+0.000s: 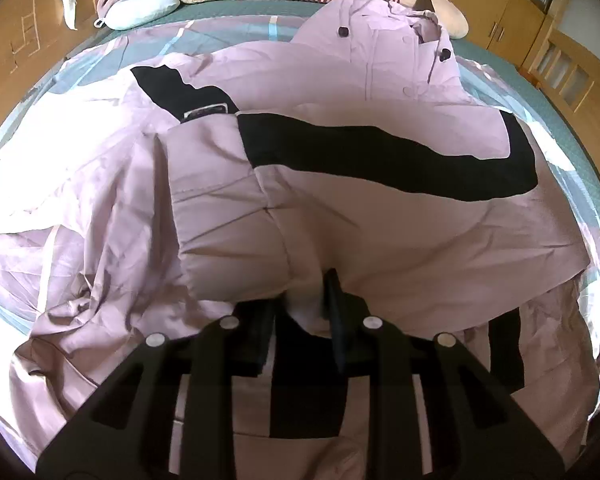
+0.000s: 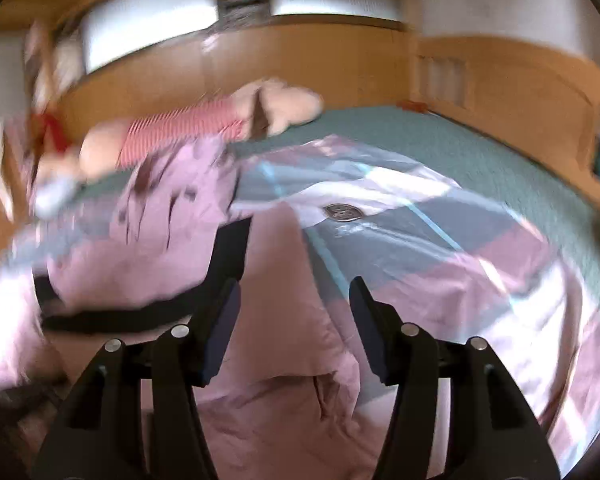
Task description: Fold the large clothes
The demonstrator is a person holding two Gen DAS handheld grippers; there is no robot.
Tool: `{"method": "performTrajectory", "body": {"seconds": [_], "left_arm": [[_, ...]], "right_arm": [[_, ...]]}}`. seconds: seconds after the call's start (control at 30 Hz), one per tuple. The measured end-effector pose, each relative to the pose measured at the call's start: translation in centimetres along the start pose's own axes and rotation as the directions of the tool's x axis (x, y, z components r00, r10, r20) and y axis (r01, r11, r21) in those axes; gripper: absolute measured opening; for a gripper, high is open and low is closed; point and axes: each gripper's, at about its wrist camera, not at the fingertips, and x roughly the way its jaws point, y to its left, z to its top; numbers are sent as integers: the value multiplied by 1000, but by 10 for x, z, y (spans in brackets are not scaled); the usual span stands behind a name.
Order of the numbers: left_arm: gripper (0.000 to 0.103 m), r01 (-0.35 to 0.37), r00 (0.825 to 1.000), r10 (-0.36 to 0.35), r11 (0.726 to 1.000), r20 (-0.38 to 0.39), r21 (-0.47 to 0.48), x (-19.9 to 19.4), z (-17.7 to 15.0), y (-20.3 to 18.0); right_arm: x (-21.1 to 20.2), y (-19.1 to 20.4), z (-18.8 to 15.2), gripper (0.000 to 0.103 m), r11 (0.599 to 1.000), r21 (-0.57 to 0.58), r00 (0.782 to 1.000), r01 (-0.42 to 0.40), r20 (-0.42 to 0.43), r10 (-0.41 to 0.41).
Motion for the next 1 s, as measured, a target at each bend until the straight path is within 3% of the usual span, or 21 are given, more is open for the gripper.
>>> {"method": "performTrajectory", "body": {"seconds": [0.1,0.2,0.37,0.53,0.7,0.8,0.87,0.9,0.97,1.0], "left_arm": [[24,-2,1000,2,1000,1,0,0,-2,1],[27,2,1000,-2,1000,-6,-10,2,-3,2],[28,15,1000,-16,999,-14,-32,3,-2,6],[28,13,1000,-12,1000,29,-20,-10,1,4],[29,-4,1000,4,1000,0,-10,-3,-1,3],[29,5,1000,-6,999,-24,-32,3,-2,6],[31,12,999,-13,999,-30,-38,2,-2,8],[34,13,999,-14,999,-35,-38,3,-2,8],[34,17,999,-18,999,-37,-44,6,-3,10],[34,18,999,-20,999,-39,-49,6,-4,10]], "right_arm": [[38,7,-12,44,997,-10,987,-75,-140,73],[70,16,-27,43,997,-71,964,-22,-265,2],[77,26,-33,44,994,-107,956,0,-291,-32],[83,25,-33,46,994,-113,955,-1,-294,-32],[77,30,-33,60,992,-127,960,-20,-280,-16],[57,33,-25,62,991,-117,982,-69,-183,47],[45,37,-19,85,989,-133,994,-66,-100,53],[45,39,-19,91,988,-142,995,-56,-89,44],[56,39,-22,92,987,-156,991,-33,-131,13],[73,37,-27,92,989,-145,977,-25,-213,-6]]}}
